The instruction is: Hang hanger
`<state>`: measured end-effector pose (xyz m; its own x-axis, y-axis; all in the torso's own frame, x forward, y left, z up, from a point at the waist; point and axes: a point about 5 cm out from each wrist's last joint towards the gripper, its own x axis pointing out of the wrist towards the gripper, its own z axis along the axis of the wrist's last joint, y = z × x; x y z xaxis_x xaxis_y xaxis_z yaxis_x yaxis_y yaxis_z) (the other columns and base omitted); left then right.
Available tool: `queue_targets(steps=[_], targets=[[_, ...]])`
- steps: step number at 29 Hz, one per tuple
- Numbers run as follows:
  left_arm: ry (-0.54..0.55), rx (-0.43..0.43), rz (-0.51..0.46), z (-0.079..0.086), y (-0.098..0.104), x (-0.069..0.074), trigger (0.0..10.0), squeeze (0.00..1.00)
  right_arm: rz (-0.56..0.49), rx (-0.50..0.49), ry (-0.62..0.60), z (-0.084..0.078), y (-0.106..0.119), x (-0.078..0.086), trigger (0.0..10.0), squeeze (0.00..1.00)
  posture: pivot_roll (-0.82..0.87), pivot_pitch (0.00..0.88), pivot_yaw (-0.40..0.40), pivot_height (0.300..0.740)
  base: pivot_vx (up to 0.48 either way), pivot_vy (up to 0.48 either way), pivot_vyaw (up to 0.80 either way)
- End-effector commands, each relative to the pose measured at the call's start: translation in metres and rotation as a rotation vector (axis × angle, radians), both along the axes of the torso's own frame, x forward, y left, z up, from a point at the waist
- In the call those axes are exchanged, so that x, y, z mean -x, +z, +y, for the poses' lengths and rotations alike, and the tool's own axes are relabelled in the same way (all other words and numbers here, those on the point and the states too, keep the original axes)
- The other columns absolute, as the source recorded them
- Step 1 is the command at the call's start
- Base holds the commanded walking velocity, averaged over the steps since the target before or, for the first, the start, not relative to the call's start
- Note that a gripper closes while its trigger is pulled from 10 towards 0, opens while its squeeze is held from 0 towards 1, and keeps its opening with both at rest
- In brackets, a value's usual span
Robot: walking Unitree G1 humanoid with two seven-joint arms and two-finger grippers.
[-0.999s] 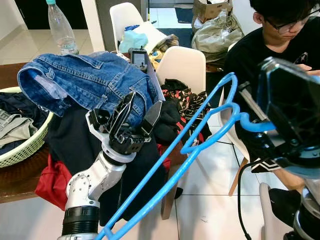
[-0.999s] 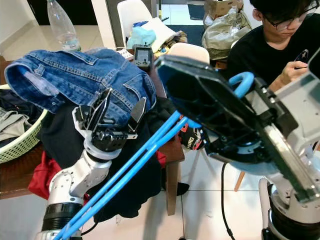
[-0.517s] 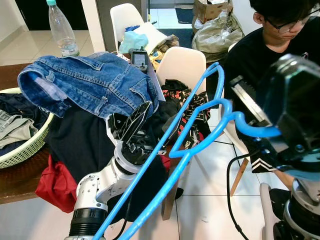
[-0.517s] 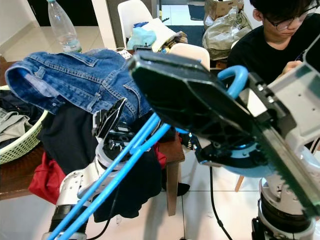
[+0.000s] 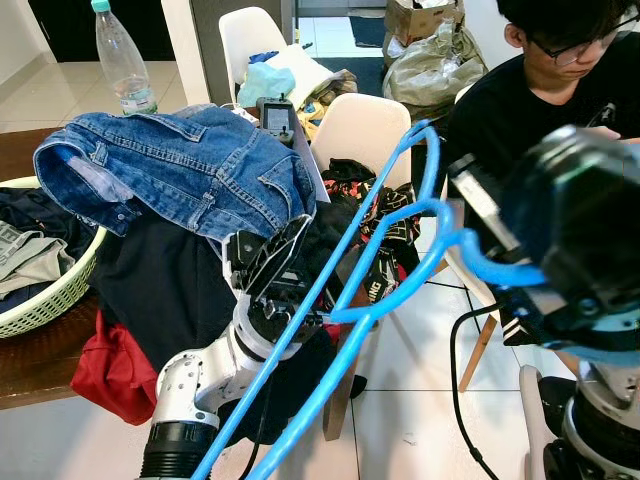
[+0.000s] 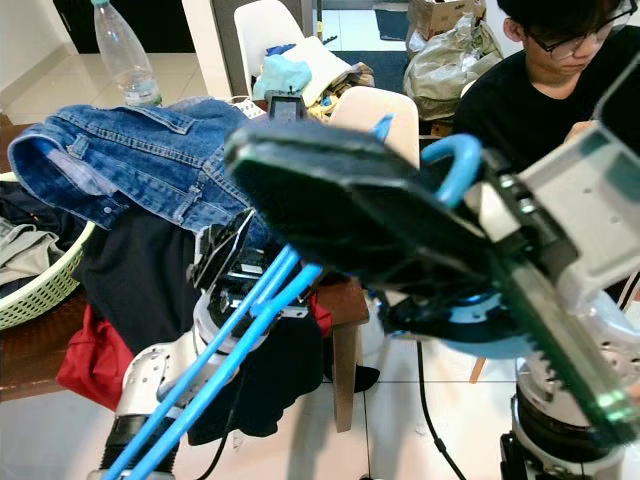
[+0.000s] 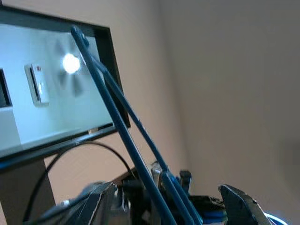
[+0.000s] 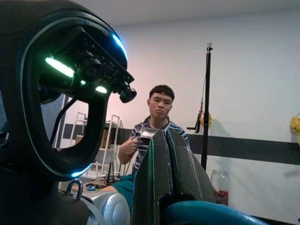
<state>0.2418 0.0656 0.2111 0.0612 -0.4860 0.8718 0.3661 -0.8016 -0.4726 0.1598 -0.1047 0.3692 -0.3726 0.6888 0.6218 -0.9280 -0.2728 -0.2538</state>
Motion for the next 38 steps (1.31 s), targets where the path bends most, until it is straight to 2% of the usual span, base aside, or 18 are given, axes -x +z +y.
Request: queue_targets(steps=[1, 3, 4, 5, 6, 14, 19, 21, 23, 24, 26, 28, 29, 32, 33, 38], targets=[[-0.033, 0.015, -0.022, 0.000, 0.002, 0.007, 10.0, 0.00, -0.015, 0.024, 0.017, 0.004, -0.002, 0.003, 10.0, 0.00, 0.00, 0.119, 0.040, 0.740, 0.000, 0.000, 0.00], [-0.038, 0.016, -0.027, -0.001, 0.003, 0.008, 10.0, 0.00, -0.014, 0.025, 0.019, 0.004, -0.002, 0.003, 10.0, 0.00, 0.00, 0.119, 0.040, 0.740, 0.000, 0.000, 0.00], [-0.042, 0.015, -0.030, -0.001, 0.004, 0.009, 9.5, 0.00, -0.013, 0.027, 0.019, 0.004, -0.002, 0.003, 10.0, 0.00, 0.00, 0.119, 0.040, 0.740, 0.000, 0.000, 0.00], [-0.045, 0.015, -0.032, -0.002, 0.004, 0.010, 9.5, 0.00, -0.013, 0.028, 0.019, 0.004, -0.002, 0.003, 10.0, 0.00, 0.00, 0.119, 0.040, 0.740, 0.000, 0.000, 0.00], [-0.047, 0.015, -0.034, -0.002, 0.004, 0.010, 0.0, 0.00, -0.012, 0.030, 0.019, 0.005, -0.003, 0.003, 10.0, 0.00, 0.00, 0.119, 0.040, 0.740, 0.000, 0.000, 0.00], [-0.033, 0.014, -0.055, 0.004, 0.007, 0.011, 0.0, 0.00, -0.014, 0.031, 0.005, 0.005, -0.003, 0.001, 10.0, 0.00, 0.00, 0.120, 0.042, 0.740, 0.000, 0.000, 0.00], [0.022, 0.003, -0.061, 0.017, 0.009, 0.007, 0.0, 0.00, -0.015, 0.035, -0.035, 0.004, -0.004, -0.001, 10.0, 0.00, 0.00, 0.120, 0.042, 0.740, 0.000, 0.000, 0.00], [0.022, 0.003, -0.061, 0.017, 0.009, 0.007, 0.0, 0.00, -0.015, 0.035, -0.035, 0.004, -0.004, -0.001, 10.0, 0.00, 0.00, 0.120, 0.042, 0.740, 0.000, 0.000, 0.00], [0.068, -0.004, -0.072, 0.028, 0.011, 0.003, 0.0, 0.00, -0.021, 0.056, -0.118, 0.002, -0.006, -0.007, 10.0, 0.00, 0.00, 0.120, 0.040, 0.740, 0.000, 0.000, 0.00], [0.068, -0.004, -0.072, 0.028, 0.011, 0.003, 0.0, 0.00, -0.021, 0.056, -0.118, 0.002, -0.006, -0.007, 10.0, 0.00, 0.00, 0.120, 0.040, 0.740, 0.000, 0.000, 0.00], [0.136, -0.012, -0.093, 0.043, 0.016, -0.001, 0.0, 0.00, -0.021, 0.083, -0.223, 0.002, -0.010, -0.016, 10.0, 0.00, 0.01, 0.122, 0.039, 0.740, 0.000, 0.000, 0.00], [0.157, -0.014, -0.100, 0.047, 0.018, -0.001, 0.0, 0.00, -0.020, 0.089, -0.249, 0.001, -0.011, -0.018, 10.0, 0.00, 0.01, 0.122, 0.039, 0.740, 0.000, 0.000, 0.00], [0.197, -0.024, -0.123, 0.056, 0.022, -0.003, 0.0, 0.00, 0.028, 0.123, -0.340, 0.004, -0.015, -0.030, 10.0, 0.33, 0.01, 0.122, 0.038, 0.740, 0.000, 0.000, 0.00], [0.209, -0.028, -0.131, 0.058, 0.023, -0.003, 0.0, 0.00, 0.052, 0.134, -0.364, 0.005, -0.017, -0.034, 10.0, 0.33, 0.01, 0.122, 0.038, 0.740, 0.000, 0.000, 0.00], [0.223, -0.032, -0.144, 0.061, 0.026, -0.003, 0.0, 0.00, 0.066, 0.153, -0.391, 0.006, -0.020, -0.038, 10.0, 1.00, 0.01, 0.122, 0.037, 0.740, 0.000, 0.000, 0.00], [0.257, -0.047, -0.177, 0.067, 0.032, -0.005, 0.0, 0.00, 0.089, 0.208, -0.462, 0.006, -0.029, -0.047, 10.0, 1.00, 0.01, 0.120, 0.036, 0.740, 0.000, 0.000, 0.00]])
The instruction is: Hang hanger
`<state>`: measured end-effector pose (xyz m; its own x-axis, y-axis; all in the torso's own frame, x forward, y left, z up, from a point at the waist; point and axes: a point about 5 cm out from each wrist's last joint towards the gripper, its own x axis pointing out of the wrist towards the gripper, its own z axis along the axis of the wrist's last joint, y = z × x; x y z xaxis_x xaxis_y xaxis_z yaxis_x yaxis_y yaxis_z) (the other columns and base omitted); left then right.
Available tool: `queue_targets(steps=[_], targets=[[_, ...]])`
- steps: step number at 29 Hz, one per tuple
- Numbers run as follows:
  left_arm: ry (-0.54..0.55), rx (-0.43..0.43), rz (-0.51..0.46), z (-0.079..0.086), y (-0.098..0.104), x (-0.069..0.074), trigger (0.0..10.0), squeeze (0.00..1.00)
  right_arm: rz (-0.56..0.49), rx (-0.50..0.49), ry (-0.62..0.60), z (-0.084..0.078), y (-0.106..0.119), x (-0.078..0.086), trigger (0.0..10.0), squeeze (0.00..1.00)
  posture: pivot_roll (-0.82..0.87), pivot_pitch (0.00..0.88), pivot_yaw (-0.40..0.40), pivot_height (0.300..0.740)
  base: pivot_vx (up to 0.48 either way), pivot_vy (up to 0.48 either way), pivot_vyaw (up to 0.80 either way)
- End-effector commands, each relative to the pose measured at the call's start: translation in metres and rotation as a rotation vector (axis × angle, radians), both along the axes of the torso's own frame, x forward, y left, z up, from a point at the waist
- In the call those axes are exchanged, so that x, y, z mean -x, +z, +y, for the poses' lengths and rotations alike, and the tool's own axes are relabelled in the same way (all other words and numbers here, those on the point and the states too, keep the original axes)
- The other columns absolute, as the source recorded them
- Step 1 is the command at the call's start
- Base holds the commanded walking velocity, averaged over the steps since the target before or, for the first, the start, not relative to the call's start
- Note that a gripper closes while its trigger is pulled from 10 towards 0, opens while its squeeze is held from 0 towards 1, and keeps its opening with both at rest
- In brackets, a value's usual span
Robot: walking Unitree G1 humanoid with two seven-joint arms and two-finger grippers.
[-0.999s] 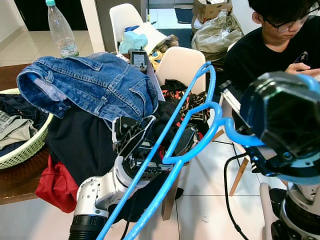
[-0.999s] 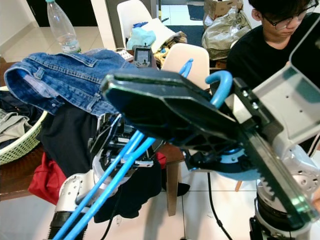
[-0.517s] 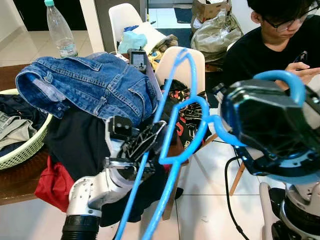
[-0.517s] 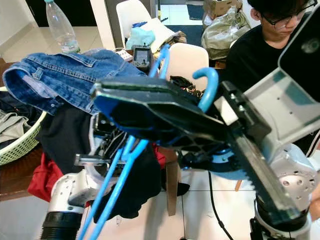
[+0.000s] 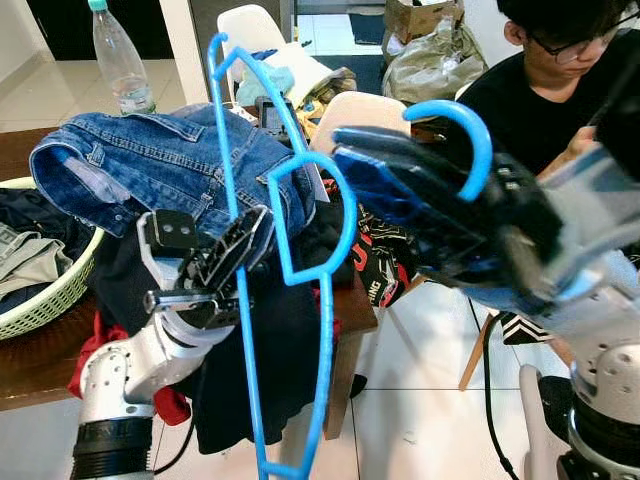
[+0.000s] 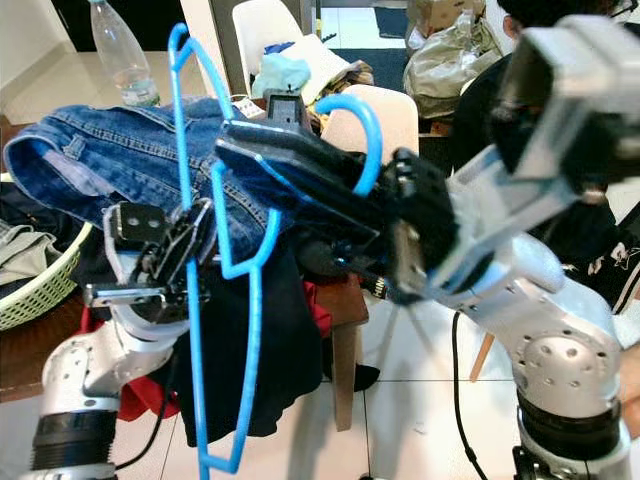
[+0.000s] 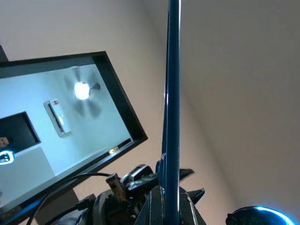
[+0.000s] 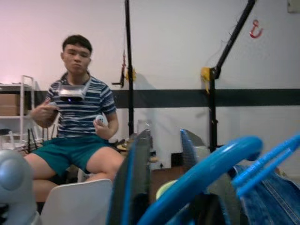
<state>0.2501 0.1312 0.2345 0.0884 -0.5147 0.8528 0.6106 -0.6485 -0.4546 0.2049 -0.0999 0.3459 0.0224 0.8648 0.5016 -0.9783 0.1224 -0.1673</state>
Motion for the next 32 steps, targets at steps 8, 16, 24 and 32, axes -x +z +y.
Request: queue_targets(steps=[8, 16, 24, 32], targets=[[0.161, -0.173, -0.149, 0.027, 0.018, -0.004, 0.0, 0.00, 0.021, 0.136, -0.086, -0.016, -0.019, 0.005, 10.0, 1.00, 0.00, 0.128, 0.042, 0.740, 0.000, 0.000, 0.00], [0.332, -0.324, -0.212, 0.053, 0.026, -0.010, 0.0, 0.00, 0.054, 0.225, -0.239, -0.029, -0.026, -0.005, 10.0, 1.00, 0.00, 0.136, 0.044, 0.740, 0.000, 0.000, 0.00], [0.416, -0.350, -0.253, 0.069, 0.031, -0.010, 0.0, 0.00, 0.259, 0.319, -0.359, -0.028, -0.059, -0.022, 10.0, 0.00, 0.00, 0.140, 0.035, 0.740, 0.000, 0.000, 0.00], [0.414, -0.352, -0.276, 0.066, 0.031, -0.012, 0.0, 0.00, 0.389, 0.250, -0.226, 0.000, -0.075, -0.010, 10.0, 0.00, 0.00, 0.145, 0.035, 0.740, 0.000, 0.000, 0.00]])
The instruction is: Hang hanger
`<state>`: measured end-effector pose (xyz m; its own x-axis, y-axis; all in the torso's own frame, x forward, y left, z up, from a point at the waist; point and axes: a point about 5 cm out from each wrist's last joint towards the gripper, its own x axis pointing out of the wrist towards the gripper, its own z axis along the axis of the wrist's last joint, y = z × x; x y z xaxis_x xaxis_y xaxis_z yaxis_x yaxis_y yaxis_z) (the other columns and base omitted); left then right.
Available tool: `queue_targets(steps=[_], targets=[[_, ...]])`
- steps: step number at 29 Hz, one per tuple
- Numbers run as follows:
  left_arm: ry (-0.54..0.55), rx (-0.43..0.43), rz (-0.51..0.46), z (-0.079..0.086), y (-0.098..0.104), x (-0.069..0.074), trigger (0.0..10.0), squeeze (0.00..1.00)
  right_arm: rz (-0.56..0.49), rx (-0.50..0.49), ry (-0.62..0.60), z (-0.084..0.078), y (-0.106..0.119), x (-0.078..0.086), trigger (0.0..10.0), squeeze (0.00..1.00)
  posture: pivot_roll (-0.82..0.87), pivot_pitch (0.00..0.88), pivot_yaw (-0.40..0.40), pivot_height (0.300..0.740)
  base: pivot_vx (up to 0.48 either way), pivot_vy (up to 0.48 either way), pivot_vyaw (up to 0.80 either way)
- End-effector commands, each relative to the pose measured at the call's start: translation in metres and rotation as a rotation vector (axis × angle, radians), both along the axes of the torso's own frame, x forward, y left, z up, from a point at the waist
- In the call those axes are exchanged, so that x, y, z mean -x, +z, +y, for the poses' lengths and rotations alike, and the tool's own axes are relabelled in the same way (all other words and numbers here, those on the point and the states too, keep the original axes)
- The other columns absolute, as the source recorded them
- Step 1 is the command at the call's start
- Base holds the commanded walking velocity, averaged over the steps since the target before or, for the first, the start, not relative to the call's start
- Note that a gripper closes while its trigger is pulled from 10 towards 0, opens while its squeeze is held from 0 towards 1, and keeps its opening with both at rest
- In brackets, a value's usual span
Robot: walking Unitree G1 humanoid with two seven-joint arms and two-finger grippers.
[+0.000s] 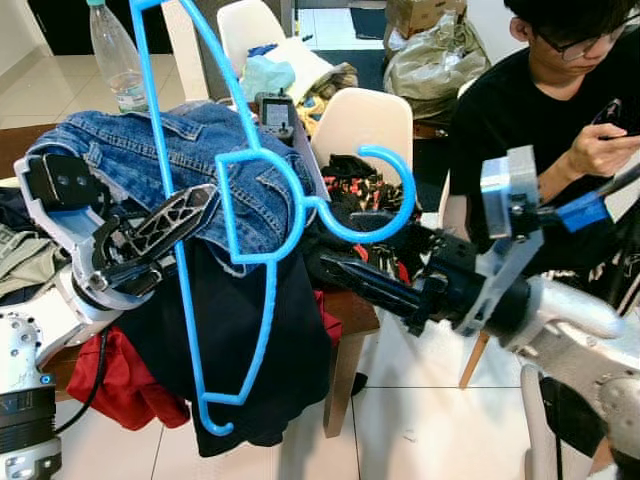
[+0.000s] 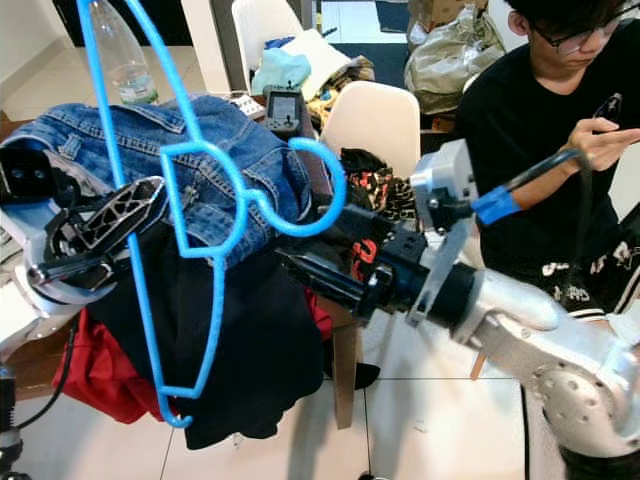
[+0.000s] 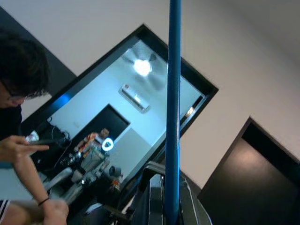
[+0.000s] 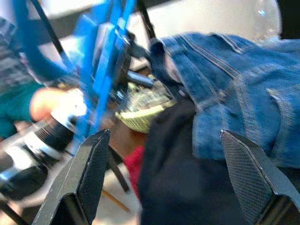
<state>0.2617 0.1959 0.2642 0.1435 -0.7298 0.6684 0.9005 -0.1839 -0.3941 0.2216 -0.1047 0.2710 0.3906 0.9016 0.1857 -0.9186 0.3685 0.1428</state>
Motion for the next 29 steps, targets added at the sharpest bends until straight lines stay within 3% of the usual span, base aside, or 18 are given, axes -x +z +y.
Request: queue_targets(steps=[1, 7, 17, 19, 20, 29], targets=[[0.006, -0.017, -0.011, 0.001, 0.001, 0.000, 0.0, 0.00, 0.005, -0.015, 0.028, 0.005, 0.000, 0.006, 10.0, 0.00, 0.00, 0.145, 0.035, 0.740, 0.000, 0.000, 0.00], [0.050, -0.037, -0.005, 0.000, -0.002, -0.004, 0.0, 0.00, 0.000, -0.170, 0.014, 0.006, 0.011, 0.006, 10.0, 0.00, 0.00, 0.147, 0.038, 0.740, 0.000, 0.000, 0.00], [0.080, -0.031, 0.008, -0.003, -0.005, -0.010, 0.0, 0.00, -0.016, -0.147, 0.021, 0.009, 0.012, 0.009, 10.0, 0.00, 0.00, 0.147, 0.038, 0.740, 0.000, 0.000, 0.00], [0.079, -0.036, 0.012, -0.007, -0.007, -0.011, 0.0, 0.00, 0.001, -0.137, 0.008, 0.016, 0.010, 0.007, 10.0, 0.00, 0.00, 0.146, 0.038, 0.740, 0.000, 0.000, 0.00], [0.072, -0.041, 0.016, -0.012, -0.010, -0.011, 0.0, 0.00, 0.069, -0.123, -0.037, 0.029, 0.001, 0.000, 10.0, 0.00, -0.01, 0.145, 0.037, 0.740, 0.000, 0.000, 0.00], [0.049, -0.042, 0.019, -0.021, -0.013, -0.012, 0.0, 0.00, 0.123, -0.178, -0.061, 0.043, 0.000, -0.003, 10.0, 0.00, -0.01, 0.142, 0.041, 0.740, 0.000, 0.000, 0.00]])
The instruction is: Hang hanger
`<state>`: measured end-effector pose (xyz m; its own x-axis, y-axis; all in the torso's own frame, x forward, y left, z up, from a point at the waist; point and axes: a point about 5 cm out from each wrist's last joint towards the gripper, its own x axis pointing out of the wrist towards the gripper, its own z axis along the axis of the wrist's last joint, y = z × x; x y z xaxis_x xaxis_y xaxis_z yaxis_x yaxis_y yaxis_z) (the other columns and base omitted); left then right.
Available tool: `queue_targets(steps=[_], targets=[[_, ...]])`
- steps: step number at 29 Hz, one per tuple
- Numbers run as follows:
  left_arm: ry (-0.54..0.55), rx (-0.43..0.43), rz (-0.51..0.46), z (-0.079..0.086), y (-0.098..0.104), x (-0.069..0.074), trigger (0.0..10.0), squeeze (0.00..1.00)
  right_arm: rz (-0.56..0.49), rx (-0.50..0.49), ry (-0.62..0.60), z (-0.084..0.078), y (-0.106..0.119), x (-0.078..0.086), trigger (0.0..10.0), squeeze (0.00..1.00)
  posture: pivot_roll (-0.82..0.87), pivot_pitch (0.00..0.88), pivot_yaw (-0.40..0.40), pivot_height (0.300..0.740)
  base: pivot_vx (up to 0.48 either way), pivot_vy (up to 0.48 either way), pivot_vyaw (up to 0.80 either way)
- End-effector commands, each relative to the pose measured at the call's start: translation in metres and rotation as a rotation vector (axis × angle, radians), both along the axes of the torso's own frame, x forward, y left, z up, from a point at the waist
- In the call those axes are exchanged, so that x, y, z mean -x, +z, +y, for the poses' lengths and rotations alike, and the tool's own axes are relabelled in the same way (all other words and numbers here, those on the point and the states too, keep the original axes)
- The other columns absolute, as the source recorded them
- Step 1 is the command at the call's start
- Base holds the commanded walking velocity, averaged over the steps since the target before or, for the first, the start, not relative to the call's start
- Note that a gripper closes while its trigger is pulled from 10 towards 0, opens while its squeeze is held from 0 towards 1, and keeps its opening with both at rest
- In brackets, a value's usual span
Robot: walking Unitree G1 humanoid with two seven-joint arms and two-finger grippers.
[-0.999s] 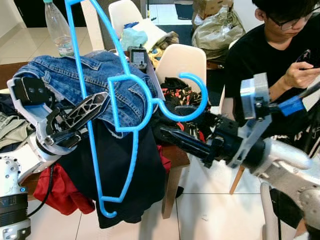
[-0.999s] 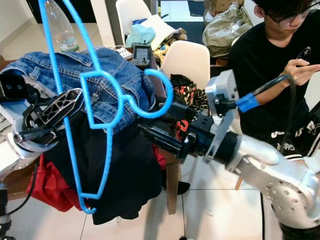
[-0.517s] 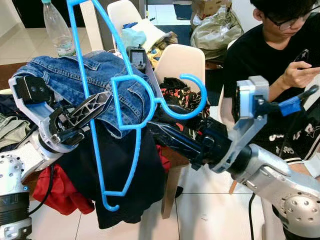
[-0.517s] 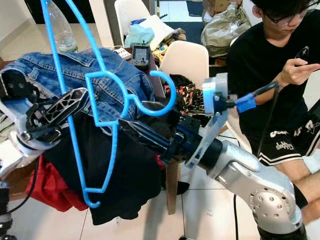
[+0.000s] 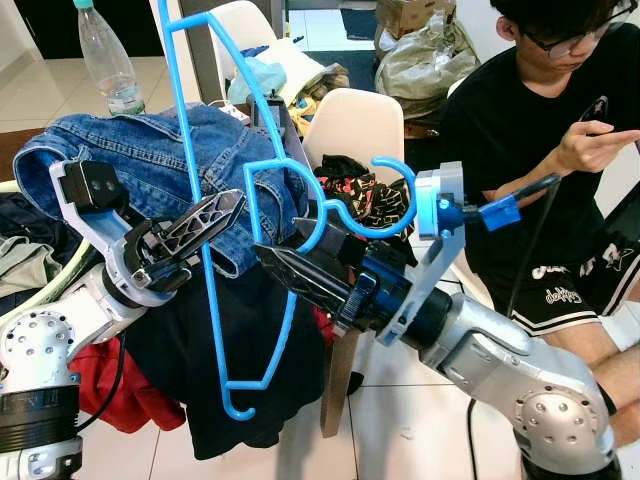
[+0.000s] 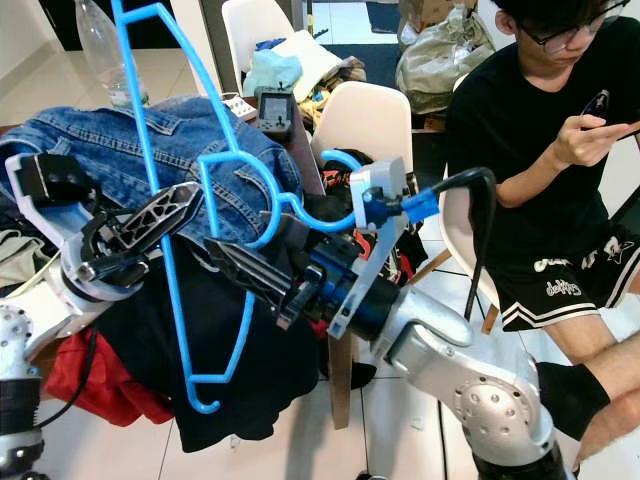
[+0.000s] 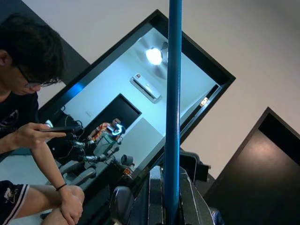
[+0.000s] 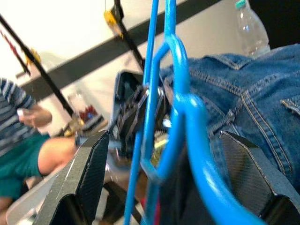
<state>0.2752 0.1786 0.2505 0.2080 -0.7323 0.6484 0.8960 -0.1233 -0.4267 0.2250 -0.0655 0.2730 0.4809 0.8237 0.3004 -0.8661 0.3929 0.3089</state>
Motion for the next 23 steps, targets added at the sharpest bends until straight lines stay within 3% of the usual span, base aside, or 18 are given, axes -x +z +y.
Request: queue_targets(steps=[1, 2, 15, 16, 19, 20, 21, 22, 23], targets=[[-0.010, -0.023, -0.013, -0.004, 0.001, 0.002, 0.0, 0.00, 0.016, 0.006, 0.015, 0.004, -0.002, 0.000, 10.0, 0.00, -0.01, 0.142, 0.041, 0.740, 0.000, 0.000, 0.00], [-0.012, -0.022, -0.016, -0.005, 0.001, 0.002, 0.0, 0.00, 0.020, -0.004, -0.002, 0.003, -0.002, -0.002, 0.0, 0.00, -0.01, 0.142, 0.041, 0.740, 0.000, 0.000, 0.00], [0.014, -0.018, -0.024, -0.005, 0.001, 0.000, 0.0, 0.00, 0.025, -0.018, -0.047, 0.003, 0.000, -0.007, 0.0, 0.00, -0.01, 0.134, 0.036, 0.740, 0.000, 0.000, 0.00], [0.036, -0.023, -0.019, -0.006, 0.001, -0.002, 10.0, 0.00, 0.023, -0.024, -0.053, 0.002, 0.000, -0.008, 0.0, 0.00, -0.01, 0.134, 0.036, 0.740, 0.000, 0.000, 0.00], [0.080, -0.024, -0.006, -0.006, 0.001, -0.006, 10.0, 0.00, 0.020, -0.032, -0.064, 0.001, 0.001, -0.009, 0.0, 0.00, -0.01, 0.134, 0.036, 0.740, 0.000, 0.000, 0.00], [0.110, -0.018, 0.003, -0.005, 0.000, -0.010, 10.0, 0.38, 0.019, -0.034, -0.071, 0.000, 0.002, -0.010, 0.0, 0.00, -0.01, 0.134, 0.036, 0.740, 0.000, 0.000, 0.00], [0.110, -0.018, 0.003, -0.005, 0.000, -0.010, 10.0, 0.38, 0.019, -0.034, -0.071, 0.000, 0.002, -0.010, 0.0, 0.00, -0.01, 0.134, 0.036, 0.740, 0.000, 0.000, 0.00], [0.129, -0.001, 0.014, -0.005, 0.000, -0.012, 10.0, 0.91, 0.017, -0.036, -0.079, 0.000, 0.002, -0.011, 0.0, 0.00, -0.01, 0.130, 0.036, 0.740, 0.000, 0.000, 0.00], [0.147, 0.017, 0.022, -0.005, 0.000, -0.015, 10.0, 1.00, 0.017, -0.037, -0.086, -0.001, 0.002, -0.012, 0.0, 0.00, -0.01, 0.130, 0.036, 0.740, 0.000, 0.000, 0.00]])
